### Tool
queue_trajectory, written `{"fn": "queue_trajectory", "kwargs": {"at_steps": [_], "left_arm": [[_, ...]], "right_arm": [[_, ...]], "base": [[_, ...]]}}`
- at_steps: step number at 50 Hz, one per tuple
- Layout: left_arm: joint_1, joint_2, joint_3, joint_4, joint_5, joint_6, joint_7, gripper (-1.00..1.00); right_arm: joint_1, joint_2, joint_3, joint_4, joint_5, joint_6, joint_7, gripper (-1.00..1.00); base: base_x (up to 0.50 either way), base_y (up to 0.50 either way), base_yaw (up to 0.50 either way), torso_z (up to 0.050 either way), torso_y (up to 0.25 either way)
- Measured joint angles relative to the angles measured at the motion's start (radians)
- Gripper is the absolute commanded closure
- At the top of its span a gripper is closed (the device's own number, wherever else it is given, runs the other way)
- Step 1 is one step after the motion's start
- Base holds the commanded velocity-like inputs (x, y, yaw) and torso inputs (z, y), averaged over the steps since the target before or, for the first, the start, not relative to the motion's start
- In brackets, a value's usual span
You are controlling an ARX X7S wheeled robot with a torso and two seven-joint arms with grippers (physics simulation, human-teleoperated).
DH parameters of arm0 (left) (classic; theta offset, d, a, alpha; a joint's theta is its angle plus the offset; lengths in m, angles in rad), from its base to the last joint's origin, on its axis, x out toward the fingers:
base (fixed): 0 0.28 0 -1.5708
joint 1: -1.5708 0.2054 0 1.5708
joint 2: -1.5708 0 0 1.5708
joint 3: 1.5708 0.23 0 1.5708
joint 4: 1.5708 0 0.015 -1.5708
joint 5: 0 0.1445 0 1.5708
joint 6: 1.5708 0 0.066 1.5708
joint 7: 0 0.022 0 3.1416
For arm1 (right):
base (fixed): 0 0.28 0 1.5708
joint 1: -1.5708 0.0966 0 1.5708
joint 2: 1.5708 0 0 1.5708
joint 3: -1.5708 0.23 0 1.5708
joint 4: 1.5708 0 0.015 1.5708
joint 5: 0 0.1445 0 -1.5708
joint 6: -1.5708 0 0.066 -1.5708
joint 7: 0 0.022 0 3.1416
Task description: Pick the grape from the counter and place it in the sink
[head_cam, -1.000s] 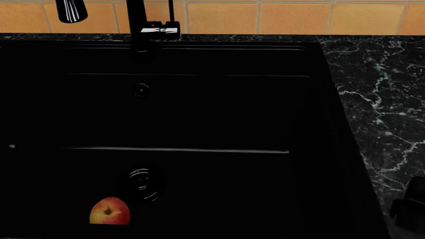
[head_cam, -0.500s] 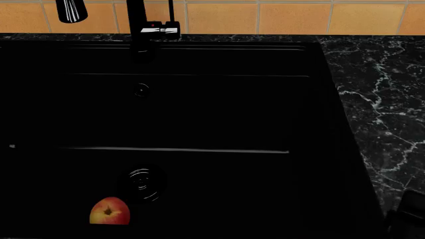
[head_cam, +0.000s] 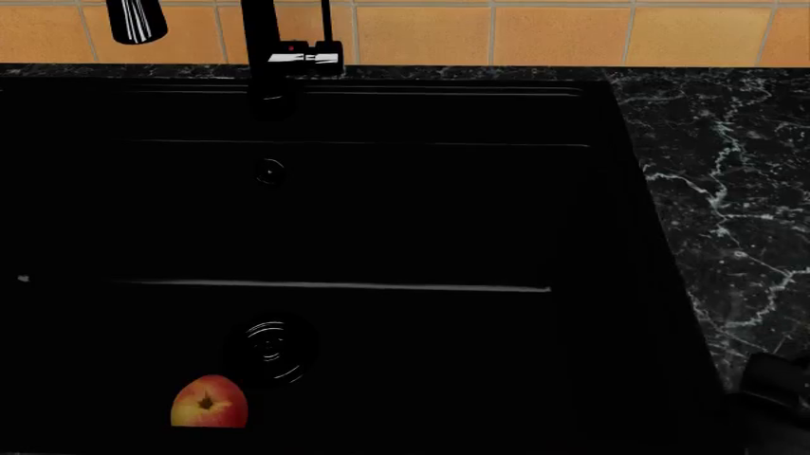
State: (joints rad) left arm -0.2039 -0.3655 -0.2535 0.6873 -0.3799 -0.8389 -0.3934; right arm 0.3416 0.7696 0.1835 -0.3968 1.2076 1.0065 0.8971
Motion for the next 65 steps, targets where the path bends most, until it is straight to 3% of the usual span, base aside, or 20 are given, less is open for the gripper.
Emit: {"fn": "queue_trajectory", "kwargs": {"at_steps": [13, 27, 65], "left_arm": [[0.002, -0.001, 0.005, -0.008, 0.0, 0.011, 0.0, -1.0], [0.007, -0.001, 0.01, -0.021, 0.001, 0.027, 0.001, -1.0], [0.006, -0.006, 0.018, -0.025, -0.01, 0.036, -0.005, -1.0]], "right_arm": [[0.215, -0.001, -0.161, 0.001, -0.024, 0.063, -0.065, 1.0], [0.484, -0.091, -0.384, 0.126, -0.109, 0.095, -0.202, 1.0], [0.902, -0.461, -0.797, 0.835, -0.35, -0.038, -0.696, 1.0]], "base": [[0.0, 0.0, 0.0, 0.0, 0.0], [0.0, 0.0, 0.0, 0.0, 0.0], [0.0, 0.0, 0.0, 0.0, 0.001]]}}
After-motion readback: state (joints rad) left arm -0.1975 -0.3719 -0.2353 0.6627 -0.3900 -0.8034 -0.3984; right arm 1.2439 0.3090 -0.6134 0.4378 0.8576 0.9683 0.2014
